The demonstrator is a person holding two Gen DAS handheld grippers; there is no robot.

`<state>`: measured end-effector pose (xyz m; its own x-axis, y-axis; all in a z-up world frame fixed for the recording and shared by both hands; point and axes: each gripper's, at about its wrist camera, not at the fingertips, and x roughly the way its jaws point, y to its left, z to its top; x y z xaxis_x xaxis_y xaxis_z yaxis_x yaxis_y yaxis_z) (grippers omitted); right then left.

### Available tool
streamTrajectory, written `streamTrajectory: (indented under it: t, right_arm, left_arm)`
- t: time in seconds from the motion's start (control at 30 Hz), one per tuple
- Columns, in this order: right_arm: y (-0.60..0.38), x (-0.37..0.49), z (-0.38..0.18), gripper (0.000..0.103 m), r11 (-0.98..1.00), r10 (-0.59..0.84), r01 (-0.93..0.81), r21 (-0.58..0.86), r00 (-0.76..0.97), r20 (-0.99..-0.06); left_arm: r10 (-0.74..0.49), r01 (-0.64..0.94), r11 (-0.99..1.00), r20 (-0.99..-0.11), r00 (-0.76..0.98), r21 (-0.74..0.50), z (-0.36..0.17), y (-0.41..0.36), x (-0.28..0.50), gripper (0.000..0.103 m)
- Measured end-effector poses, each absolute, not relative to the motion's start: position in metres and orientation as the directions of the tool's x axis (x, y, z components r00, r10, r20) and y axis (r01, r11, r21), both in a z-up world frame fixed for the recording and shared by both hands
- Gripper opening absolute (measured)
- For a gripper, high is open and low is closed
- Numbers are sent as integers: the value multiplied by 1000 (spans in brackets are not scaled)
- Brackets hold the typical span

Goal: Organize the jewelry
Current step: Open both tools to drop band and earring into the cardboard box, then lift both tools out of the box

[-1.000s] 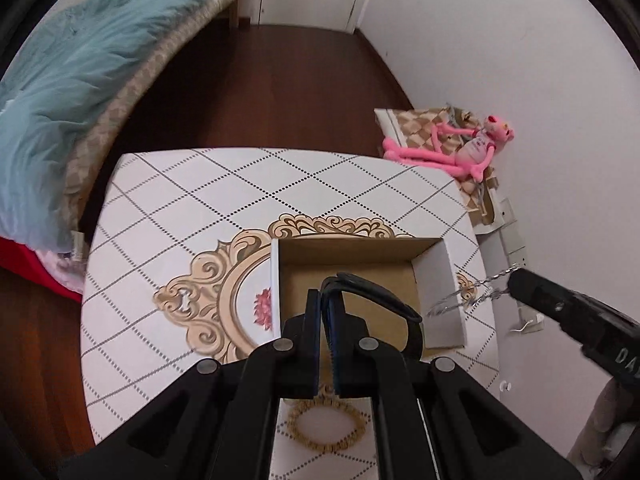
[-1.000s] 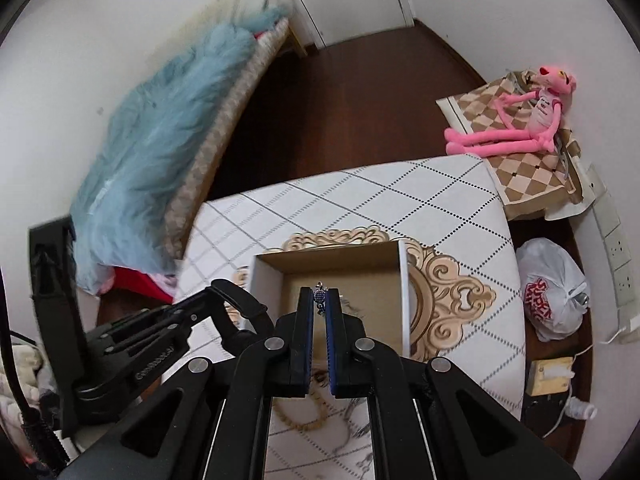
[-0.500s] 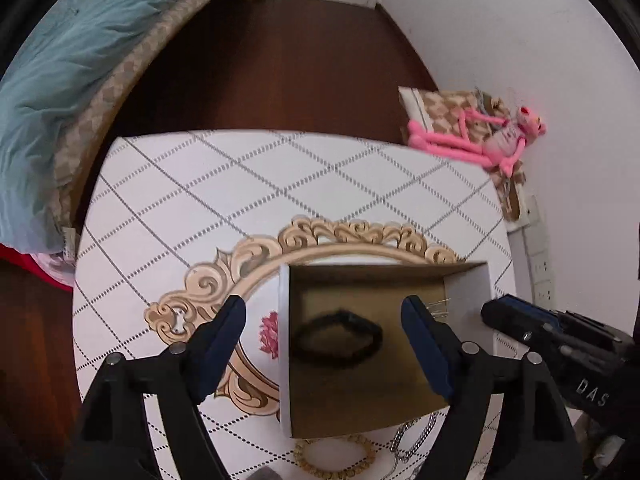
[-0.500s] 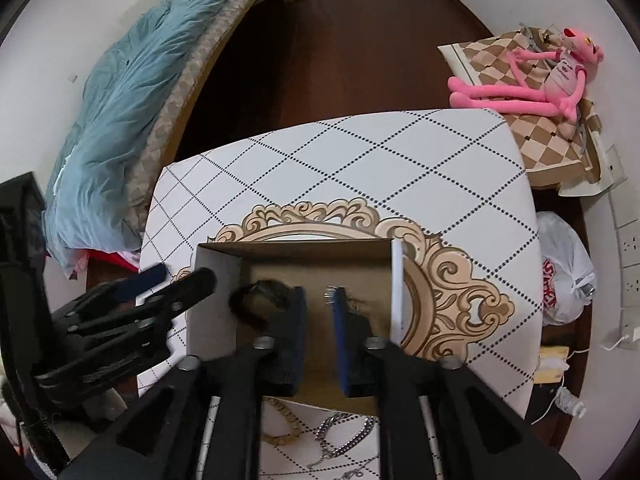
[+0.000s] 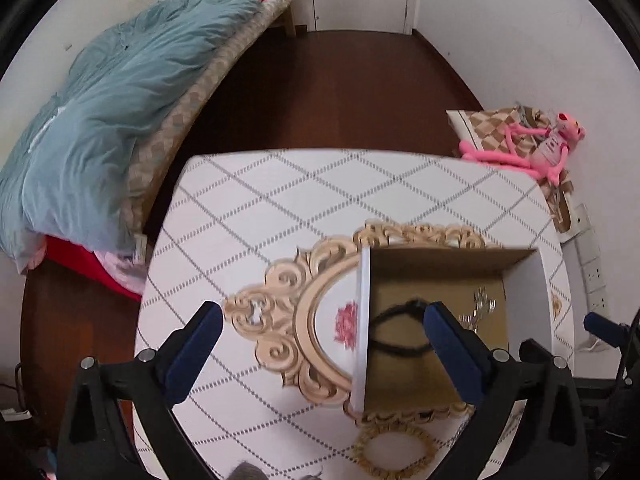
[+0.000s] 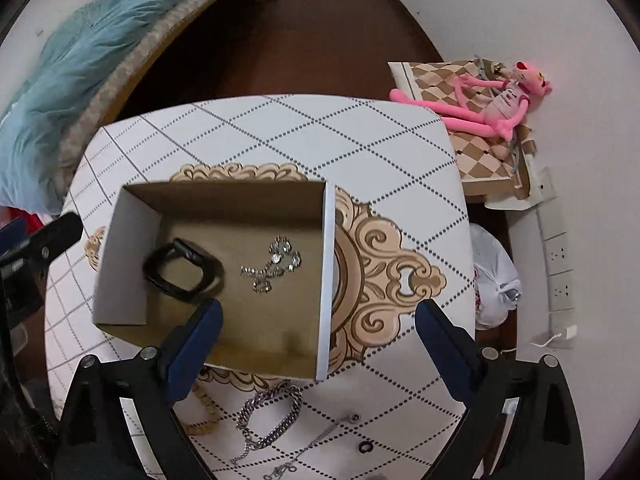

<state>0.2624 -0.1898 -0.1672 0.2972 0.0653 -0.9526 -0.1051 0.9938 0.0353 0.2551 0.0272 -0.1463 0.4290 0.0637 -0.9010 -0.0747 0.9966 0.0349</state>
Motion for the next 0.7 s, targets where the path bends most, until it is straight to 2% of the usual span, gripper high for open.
streamTrajectory:
  t: [0.33, 0.7]
  right_arm:
    - [-186, 243, -159, 98, 996, 34, -85, 6, 336, -941]
    - [-186, 194, -95, 99, 998, 29, -68, -3, 458, -888]
  left_arm:
    - [92, -85, 995, -891, 444, 60, -139, 25, 225, 103]
    - [102, -102, 993, -846, 523, 56, -86, 26, 176, 103]
